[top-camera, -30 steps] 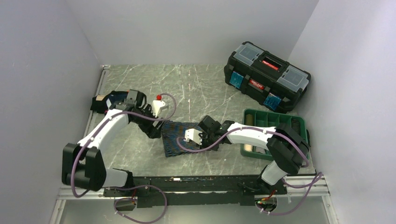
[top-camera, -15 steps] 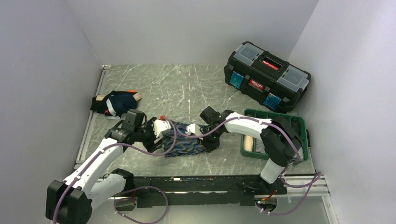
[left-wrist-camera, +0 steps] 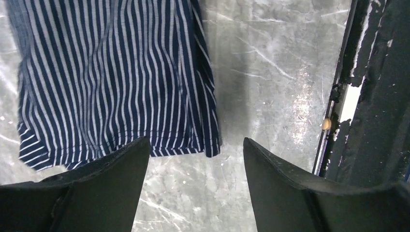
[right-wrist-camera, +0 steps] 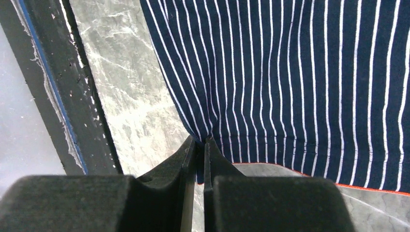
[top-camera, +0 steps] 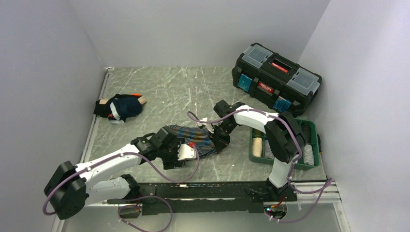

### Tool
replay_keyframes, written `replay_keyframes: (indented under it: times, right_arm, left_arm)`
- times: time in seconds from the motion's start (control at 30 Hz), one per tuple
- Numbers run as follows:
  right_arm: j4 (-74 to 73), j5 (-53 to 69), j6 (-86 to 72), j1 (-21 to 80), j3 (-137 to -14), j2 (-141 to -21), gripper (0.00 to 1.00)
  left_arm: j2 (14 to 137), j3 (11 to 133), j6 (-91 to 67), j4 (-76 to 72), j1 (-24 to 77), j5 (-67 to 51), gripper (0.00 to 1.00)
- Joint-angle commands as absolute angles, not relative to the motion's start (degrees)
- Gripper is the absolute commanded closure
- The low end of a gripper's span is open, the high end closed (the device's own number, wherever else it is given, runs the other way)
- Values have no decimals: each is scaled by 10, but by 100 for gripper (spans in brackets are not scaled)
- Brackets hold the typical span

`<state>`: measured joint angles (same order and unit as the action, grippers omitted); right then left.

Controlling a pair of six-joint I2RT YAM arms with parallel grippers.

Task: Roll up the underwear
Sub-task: Fold the underwear at the center of the board.

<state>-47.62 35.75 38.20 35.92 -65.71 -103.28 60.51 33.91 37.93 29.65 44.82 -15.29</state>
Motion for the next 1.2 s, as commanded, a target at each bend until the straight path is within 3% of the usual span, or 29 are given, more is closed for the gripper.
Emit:
replay_keyframes:
  times: [0.0, 0.17, 0.33, 0.63, 0.77, 1.17]
  right_arm:
    - [-495, 391, 398, 350, -677, -1037, 100]
    - [-492, 389, 397, 348, -672, -1038, 100]
    - [-491, 394, 394, 349, -670, -1040, 100]
    - [-494, 399, 397, 348, -660, -1039, 100]
    - [-503, 403, 401, 348, -653, -1033, 100]
    - [-552, 427, 428, 362, -606, -1003, 100]
  left_arm:
    - [643, 332, 370, 260, 488, -103, 24]
    - [680, 327, 371, 249, 511, -72, 27]
    - [699, 322, 374, 240, 515, -60, 37]
    - [736, 314, 373, 239, 527, -61, 73]
    - [743, 316, 373, 254, 537, -58, 99]
    - [714, 346, 366, 337, 547, -134, 100]
